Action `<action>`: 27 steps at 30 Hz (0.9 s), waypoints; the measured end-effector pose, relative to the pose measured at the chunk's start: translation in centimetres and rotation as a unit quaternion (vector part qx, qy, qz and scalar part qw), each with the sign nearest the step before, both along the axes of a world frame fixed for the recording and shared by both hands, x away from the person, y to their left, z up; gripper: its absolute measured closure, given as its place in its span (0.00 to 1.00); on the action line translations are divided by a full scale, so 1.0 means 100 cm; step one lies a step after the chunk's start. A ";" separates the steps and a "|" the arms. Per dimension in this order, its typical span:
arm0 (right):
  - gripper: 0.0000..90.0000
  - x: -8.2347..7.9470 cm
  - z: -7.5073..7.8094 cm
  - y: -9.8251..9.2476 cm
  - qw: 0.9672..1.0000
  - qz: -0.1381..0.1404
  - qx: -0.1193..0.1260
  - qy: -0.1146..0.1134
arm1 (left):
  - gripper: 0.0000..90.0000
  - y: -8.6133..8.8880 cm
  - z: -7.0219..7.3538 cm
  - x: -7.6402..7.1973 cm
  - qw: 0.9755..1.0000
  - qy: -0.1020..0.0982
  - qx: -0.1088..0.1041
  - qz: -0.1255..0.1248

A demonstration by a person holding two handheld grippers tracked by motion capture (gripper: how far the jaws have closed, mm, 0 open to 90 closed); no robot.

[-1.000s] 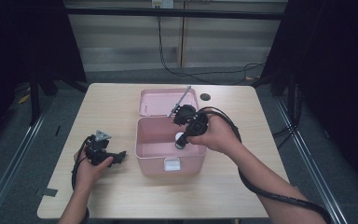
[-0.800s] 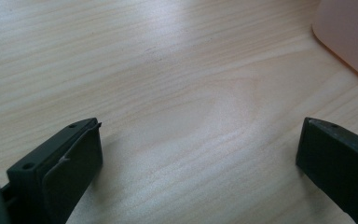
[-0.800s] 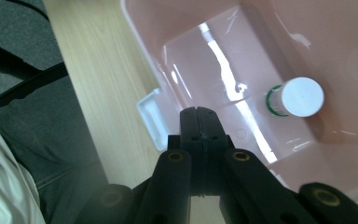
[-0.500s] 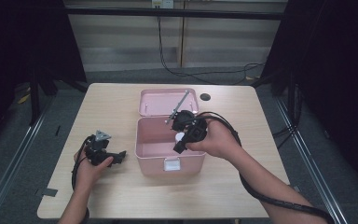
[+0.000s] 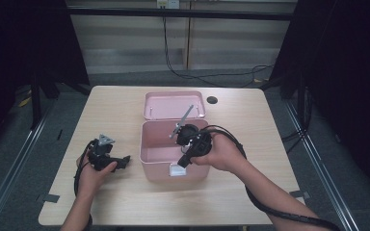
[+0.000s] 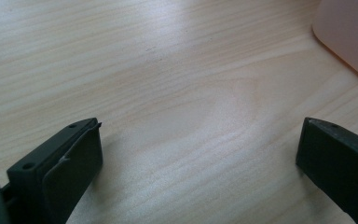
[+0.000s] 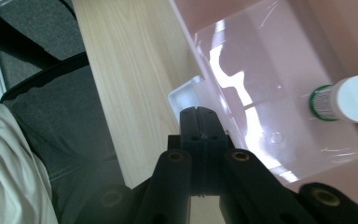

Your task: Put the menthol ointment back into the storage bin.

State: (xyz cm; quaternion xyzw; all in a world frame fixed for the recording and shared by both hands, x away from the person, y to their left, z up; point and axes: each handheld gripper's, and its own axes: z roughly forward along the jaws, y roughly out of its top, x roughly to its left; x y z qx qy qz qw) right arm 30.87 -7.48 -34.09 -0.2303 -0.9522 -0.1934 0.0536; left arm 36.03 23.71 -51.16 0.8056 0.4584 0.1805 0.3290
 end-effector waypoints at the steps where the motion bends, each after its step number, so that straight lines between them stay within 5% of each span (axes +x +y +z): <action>1: 1.00 -0.001 -0.003 0.000 1.000 0.005 0.002 0.000 | 0.00 0.000 0.000 0.000 1.000 -0.001 0.000 0.000; 27: 1.00 -0.007 -0.023 0.006 0.999 0.027 -0.012 -0.020 | 0.00 0.000 0.000 0.000 1.000 0.000 0.000 0.000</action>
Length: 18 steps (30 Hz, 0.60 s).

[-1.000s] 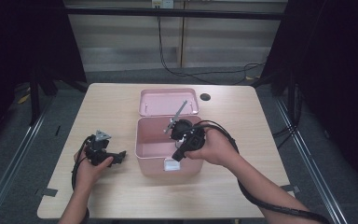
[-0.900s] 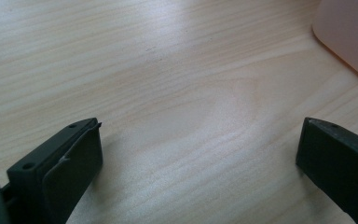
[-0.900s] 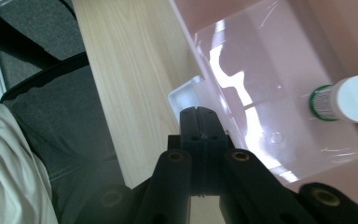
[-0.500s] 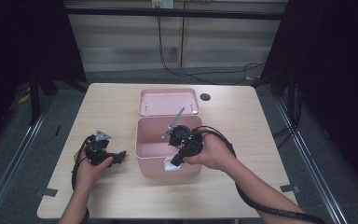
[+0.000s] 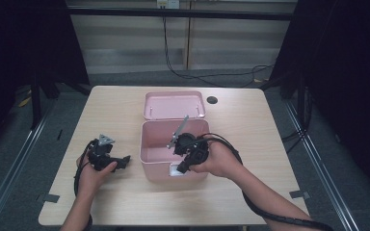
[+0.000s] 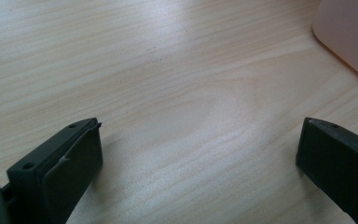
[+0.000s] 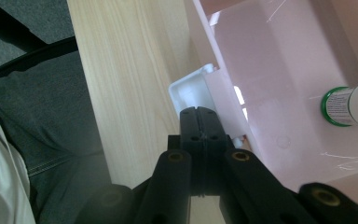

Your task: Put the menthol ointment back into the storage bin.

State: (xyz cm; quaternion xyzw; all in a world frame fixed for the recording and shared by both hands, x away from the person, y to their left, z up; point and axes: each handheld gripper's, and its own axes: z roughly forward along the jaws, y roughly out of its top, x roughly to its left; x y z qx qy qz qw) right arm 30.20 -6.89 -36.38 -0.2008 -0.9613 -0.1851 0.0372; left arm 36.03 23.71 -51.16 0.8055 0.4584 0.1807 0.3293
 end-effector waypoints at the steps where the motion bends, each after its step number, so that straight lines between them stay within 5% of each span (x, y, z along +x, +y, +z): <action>1: 1.00 0.000 0.000 0.000 1.000 0.001 0.000 0.002 | 0.00 0.000 0.000 0.000 1.000 0.000 0.001 0.000; 18: 1.00 -0.003 -0.008 -0.003 1.000 0.009 0.003 -0.009 | 0.00 0.000 0.000 0.000 1.000 0.000 0.000 0.000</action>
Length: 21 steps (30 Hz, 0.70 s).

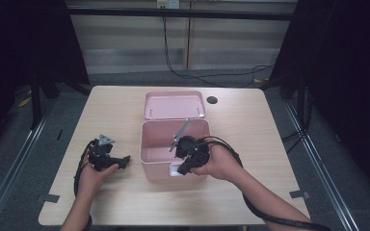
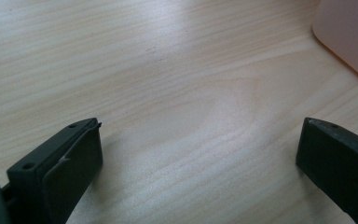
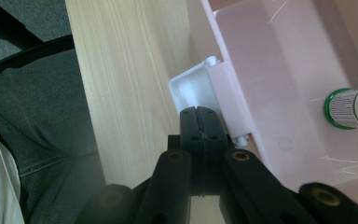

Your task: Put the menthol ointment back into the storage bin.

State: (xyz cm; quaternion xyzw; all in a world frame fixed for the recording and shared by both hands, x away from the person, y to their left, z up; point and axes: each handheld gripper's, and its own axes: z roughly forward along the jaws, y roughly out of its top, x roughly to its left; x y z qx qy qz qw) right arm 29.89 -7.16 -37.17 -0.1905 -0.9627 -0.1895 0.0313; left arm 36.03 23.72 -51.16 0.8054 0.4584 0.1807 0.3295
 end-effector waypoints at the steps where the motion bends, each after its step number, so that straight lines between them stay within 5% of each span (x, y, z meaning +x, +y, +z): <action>1: 1.00 0.000 0.000 0.000 1.000 -0.001 -0.001 -0.001 | 0.00 0.000 0.000 0.000 1.000 0.000 0.000 0.000; 7: 1.00 -0.001 0.000 0.001 1.000 0.003 -0.002 -0.006 | 0.00 0.002 0.002 0.001 1.000 0.008 0.003 -0.007; 14: 1.00 -0.002 0.000 0.001 1.000 0.004 -0.002 -0.008 | 0.17 0.004 0.014 0.007 0.999 0.052 0.010 0.006; 21: 1.00 -0.001 0.000 0.001 1.000 0.003 -0.002 -0.008 | 0.21 0.006 0.028 0.018 0.993 0.114 -0.008 0.024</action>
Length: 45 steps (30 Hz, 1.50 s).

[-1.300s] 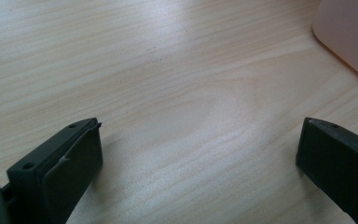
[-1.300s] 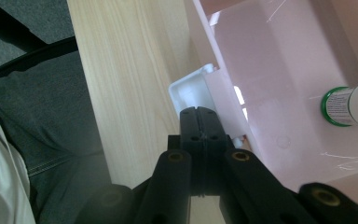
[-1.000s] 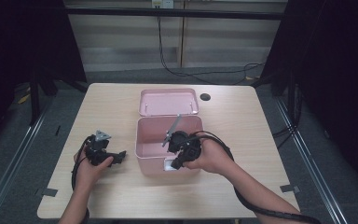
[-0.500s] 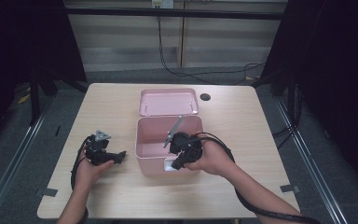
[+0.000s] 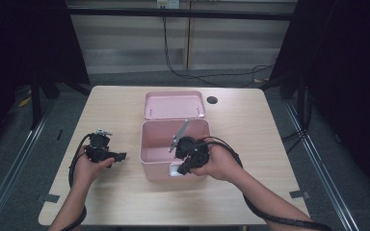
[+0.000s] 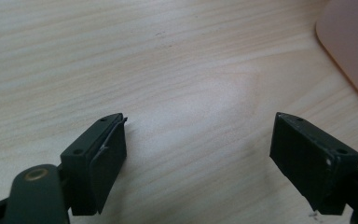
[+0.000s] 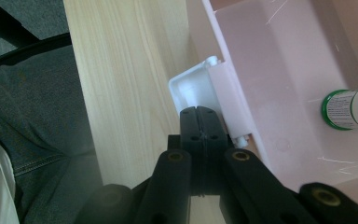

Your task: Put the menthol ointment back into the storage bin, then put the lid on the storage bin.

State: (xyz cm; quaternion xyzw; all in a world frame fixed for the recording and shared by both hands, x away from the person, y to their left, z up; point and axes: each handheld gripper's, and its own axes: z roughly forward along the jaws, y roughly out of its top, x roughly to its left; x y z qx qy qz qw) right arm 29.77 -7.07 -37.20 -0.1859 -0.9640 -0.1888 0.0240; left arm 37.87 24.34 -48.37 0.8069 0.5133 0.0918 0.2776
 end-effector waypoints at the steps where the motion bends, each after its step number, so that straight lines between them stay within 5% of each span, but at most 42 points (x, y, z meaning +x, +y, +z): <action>1: 1.00 -0.001 0.000 0.000 1.000 -0.001 -0.001 0.000 | 0.21 0.001 0.003 0.002 1.000 0.005 0.001 0.000; 18: 1.00 0.000 -0.001 -0.001 1.000 0.003 0.004 -0.002 | 0.33 -0.017 0.068 0.047 0.996 0.085 -0.013 0.033; 45: 1.00 0.001 -0.001 -0.001 1.000 0.014 0.007 -0.007 | 0.36 -0.050 0.113 0.086 0.995 0.097 -0.010 0.035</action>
